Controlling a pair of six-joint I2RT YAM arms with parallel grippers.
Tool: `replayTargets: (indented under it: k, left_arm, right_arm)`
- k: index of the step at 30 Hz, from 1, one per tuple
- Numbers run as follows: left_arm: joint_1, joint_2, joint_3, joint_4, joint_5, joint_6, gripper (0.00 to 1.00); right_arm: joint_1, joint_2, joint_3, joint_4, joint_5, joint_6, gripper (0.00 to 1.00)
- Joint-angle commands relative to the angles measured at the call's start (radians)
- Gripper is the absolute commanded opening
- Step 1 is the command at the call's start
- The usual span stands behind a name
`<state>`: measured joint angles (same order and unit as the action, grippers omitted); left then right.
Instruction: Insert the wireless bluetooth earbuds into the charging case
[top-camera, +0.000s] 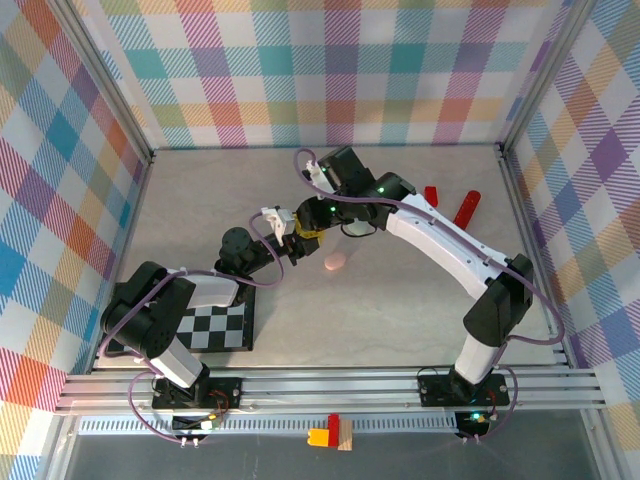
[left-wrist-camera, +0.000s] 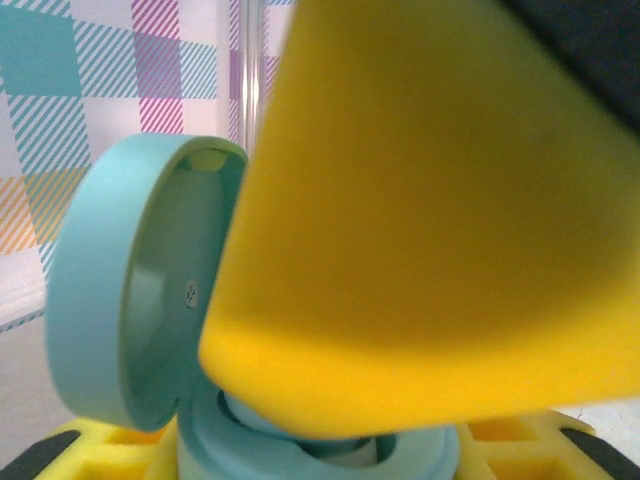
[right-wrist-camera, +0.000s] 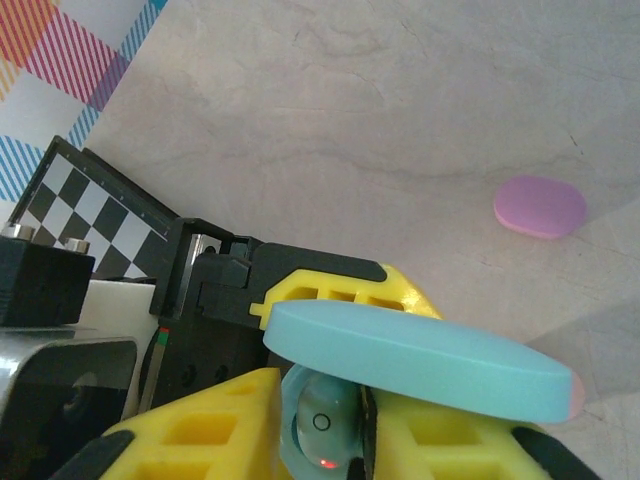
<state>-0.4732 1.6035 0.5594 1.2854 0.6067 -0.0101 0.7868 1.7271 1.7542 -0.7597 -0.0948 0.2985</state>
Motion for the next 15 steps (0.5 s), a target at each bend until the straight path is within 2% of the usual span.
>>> replayTargets:
  k: [1, 3, 7, 11, 15]
  left_arm:
    - [0.013, -0.025, -0.009, 0.052, -0.002, 0.002, 0.4]
    - [0.013, -0.027, -0.012, 0.053, -0.002, 0.002, 0.4]
    - [0.015, -0.027, -0.016, 0.053, 0.006, 0.002, 0.4]
    - [0.015, -0.027, -0.019, 0.054, 0.014, 0.003, 0.41]
    - [0.015, -0.031, -0.019, 0.054, 0.027, 0.005, 0.4]
  right_arm:
    - [0.008, -0.023, -0.015, 0.014, 0.005, 0.005, 0.34]
    - [0.008, -0.058, -0.043, 0.042, 0.019, 0.005, 0.41]
    - [0.002, -0.115, -0.07, 0.063, 0.015, 0.0, 0.44]
    - [-0.015, -0.134, -0.06, 0.068, 0.006, 0.009, 0.43]
    - [-0.042, -0.103, -0.01, 0.059, 0.002, 0.011, 0.36]
